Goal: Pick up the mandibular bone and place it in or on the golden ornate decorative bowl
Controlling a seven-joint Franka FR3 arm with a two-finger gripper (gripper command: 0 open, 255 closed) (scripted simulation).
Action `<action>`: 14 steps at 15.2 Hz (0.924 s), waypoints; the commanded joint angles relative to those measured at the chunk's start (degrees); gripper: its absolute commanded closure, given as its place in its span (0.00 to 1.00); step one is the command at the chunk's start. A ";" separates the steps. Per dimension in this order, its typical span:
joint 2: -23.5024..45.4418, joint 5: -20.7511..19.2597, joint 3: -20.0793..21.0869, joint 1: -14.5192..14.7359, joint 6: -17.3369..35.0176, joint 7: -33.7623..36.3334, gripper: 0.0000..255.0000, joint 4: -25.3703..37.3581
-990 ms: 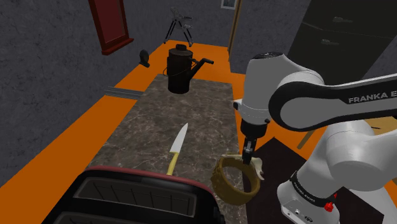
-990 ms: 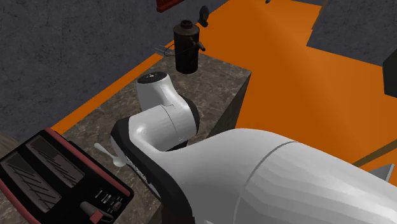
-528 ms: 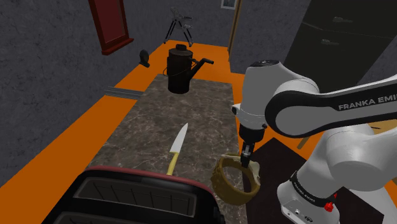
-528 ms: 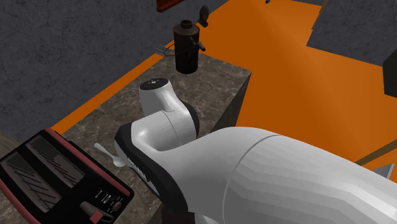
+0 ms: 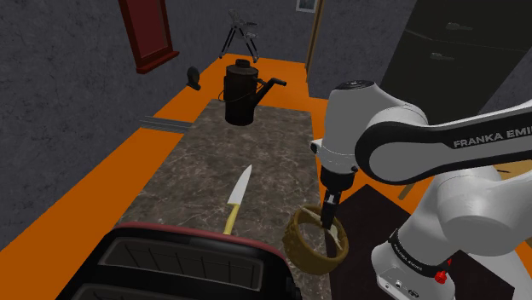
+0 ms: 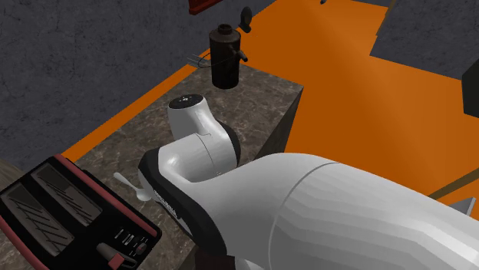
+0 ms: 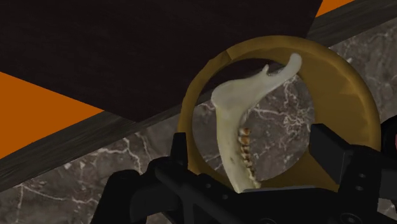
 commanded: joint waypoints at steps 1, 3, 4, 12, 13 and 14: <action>0.00 0.00 0.00 0.00 0.00 0.00 0.00 0.00; -1.00 -0.80 -0.61 -0.42 -2.44 0.09 0.00 1.47; -1.80 -1.57 -1.21 -0.82 -4.77 0.16 0.00 3.02; -2.80 -2.85 -2.24 -1.46 -8.68 0.30 0.00 5.96; -2.80 -2.85 -2.24 -1.46 -8.68 0.30 0.00 5.96; -2.80 -2.84 -2.24 -1.46 -8.67 0.30 0.00 5.96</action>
